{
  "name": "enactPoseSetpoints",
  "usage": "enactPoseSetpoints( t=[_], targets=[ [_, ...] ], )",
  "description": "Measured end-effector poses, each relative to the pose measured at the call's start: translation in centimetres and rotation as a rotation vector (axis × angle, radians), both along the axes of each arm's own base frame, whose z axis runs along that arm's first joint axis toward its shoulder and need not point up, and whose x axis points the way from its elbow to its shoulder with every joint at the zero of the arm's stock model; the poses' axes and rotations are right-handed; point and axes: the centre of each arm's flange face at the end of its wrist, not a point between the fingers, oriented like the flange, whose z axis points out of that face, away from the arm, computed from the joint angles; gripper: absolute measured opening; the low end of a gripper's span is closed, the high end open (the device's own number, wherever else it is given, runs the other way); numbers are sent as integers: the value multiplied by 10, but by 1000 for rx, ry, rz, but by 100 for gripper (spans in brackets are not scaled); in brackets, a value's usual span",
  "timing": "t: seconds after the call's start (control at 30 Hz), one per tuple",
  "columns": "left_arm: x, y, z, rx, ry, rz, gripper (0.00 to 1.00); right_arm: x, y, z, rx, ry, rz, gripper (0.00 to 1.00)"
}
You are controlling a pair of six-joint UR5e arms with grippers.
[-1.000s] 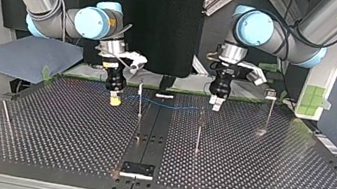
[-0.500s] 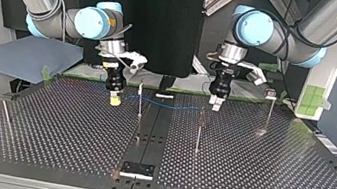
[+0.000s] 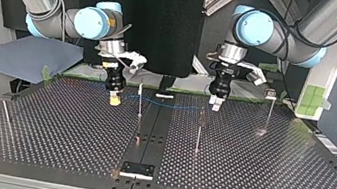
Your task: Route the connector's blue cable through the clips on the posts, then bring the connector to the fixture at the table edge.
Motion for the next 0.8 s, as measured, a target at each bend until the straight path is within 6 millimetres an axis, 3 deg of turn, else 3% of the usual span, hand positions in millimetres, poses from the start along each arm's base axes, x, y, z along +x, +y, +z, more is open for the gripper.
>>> enactPoseSetpoints(
  t=[0.33, 0.8],
  targets=[
    [-7, -13, 2, 37, 0, -5, 100, -1, -1, 0, 1, 0, -2, 0],
    [-17, -61, 40, 56, 0, -4, 100, -2, -2, 0, 2, -3, -1, 0]
  ],
)
